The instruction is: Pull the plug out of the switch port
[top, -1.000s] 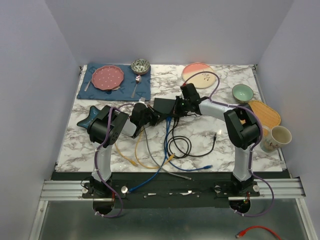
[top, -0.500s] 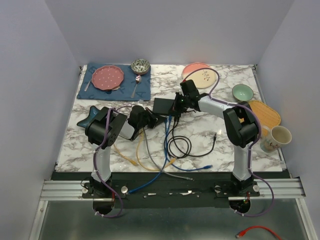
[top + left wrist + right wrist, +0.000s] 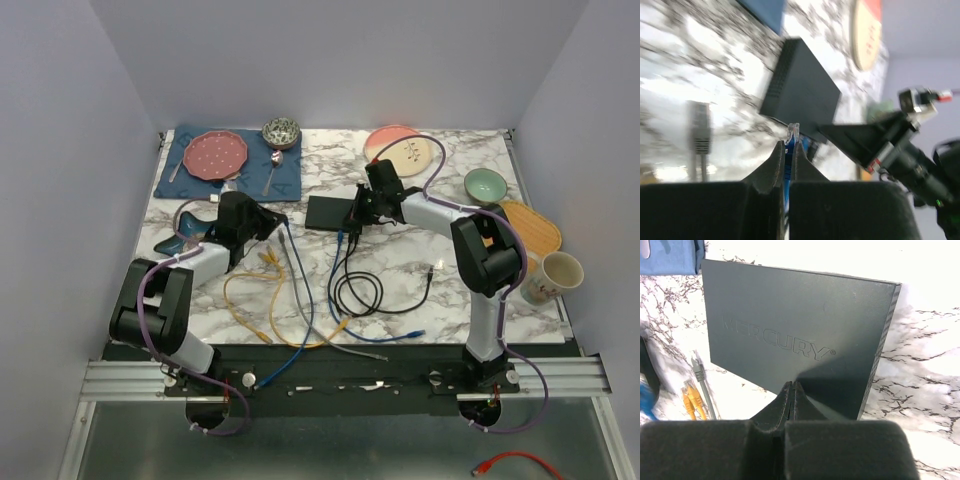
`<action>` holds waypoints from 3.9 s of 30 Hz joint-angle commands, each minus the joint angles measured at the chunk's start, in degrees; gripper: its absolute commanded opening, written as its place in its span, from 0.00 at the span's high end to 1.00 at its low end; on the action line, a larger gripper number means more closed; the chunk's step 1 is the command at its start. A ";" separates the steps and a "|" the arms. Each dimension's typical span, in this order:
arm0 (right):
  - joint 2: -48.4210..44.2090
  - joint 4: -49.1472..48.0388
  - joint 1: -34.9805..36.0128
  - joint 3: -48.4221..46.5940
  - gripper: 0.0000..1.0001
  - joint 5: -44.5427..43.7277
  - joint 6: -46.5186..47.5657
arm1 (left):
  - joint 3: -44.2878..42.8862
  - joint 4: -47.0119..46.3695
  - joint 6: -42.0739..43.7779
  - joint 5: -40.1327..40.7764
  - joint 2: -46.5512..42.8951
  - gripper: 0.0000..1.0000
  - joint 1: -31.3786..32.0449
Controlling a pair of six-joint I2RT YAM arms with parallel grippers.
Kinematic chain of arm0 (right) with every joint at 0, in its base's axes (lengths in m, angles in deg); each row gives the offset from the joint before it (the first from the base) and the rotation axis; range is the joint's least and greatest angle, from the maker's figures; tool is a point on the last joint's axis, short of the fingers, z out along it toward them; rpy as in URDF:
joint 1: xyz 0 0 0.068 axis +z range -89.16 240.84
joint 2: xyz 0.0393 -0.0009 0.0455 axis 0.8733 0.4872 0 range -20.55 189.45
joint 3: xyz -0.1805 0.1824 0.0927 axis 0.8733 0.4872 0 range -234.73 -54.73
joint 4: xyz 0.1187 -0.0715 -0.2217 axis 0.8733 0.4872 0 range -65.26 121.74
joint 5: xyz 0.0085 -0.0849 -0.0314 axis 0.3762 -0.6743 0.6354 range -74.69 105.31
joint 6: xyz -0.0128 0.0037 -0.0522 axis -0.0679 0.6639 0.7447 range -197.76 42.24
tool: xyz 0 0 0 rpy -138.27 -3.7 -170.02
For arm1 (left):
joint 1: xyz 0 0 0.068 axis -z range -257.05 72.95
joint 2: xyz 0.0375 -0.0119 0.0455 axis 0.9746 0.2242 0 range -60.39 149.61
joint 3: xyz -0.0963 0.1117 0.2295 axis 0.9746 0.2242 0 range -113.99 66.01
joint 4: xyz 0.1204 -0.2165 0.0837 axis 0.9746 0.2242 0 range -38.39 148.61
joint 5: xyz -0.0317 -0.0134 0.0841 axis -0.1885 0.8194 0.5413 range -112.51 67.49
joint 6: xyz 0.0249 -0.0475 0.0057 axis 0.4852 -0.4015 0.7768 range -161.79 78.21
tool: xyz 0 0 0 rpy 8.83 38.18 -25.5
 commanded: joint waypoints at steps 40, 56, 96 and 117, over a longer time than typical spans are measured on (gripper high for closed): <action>1.78 5.05 -3.62 -3.19 0.99 -2.72 1.37 | -11.59 -7.97 -1.07 -5.35 19.99 0.43 14.90; 1.87 4.79 -3.89 -3.01 0.99 -2.02 1.19 | -12.73 -6.65 -4.15 -4.21 26.76 0.54 13.67; -1.46 1.28 -3.54 1.20 0.99 0.18 0.67 | -10.88 -16.23 -11.27 -5.26 32.82 1.00 12.35; 3.19 5.84 0.25 -2.04 0.99 -3.16 1.72 | -9.57 -15.71 -9.69 -6.84 30.81 1.00 12.17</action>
